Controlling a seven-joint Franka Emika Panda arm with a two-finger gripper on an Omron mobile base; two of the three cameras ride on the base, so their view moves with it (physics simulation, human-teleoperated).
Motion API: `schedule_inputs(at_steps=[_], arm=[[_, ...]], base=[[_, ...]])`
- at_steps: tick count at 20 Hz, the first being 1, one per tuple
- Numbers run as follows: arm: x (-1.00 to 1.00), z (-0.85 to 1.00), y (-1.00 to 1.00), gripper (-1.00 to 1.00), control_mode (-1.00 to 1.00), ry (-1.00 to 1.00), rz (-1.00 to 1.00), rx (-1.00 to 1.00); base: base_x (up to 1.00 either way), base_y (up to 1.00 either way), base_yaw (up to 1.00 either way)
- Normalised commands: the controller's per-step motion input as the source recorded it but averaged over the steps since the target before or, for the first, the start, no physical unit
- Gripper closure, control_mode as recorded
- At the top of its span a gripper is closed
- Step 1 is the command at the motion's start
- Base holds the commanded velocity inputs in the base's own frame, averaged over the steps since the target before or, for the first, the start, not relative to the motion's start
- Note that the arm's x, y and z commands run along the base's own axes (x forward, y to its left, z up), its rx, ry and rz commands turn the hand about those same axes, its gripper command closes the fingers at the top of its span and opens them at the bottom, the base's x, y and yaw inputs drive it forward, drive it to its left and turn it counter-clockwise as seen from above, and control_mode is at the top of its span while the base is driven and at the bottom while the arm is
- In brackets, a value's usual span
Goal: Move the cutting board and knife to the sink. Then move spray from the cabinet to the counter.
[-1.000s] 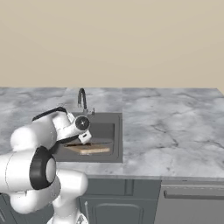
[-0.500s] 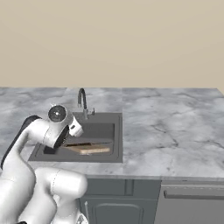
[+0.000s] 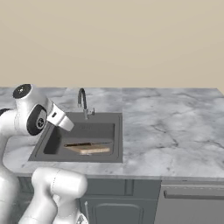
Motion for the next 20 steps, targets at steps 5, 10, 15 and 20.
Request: schedule_inputs(at_steps=[5,10,15,20], arm=[[-0.22,0.56,-0.08,-1.0,-1.0,0.66,0.0,-0.03],[-0.07,0.04,-0.01,-1.0,-1.0,0.22,0.0,-0.02],[0.0,0.0,0.0,-1.0,1.0,0.0,0.0,0.0],[0.0,0.0,0.0,-1.0,1.0,0.0,0.0,0.0]], base=[[0.0,0.0,0.0],[0.0,0.0,0.0],[-0.96,-0.89,0.0],[-0.9,-1.0,-0.06]])
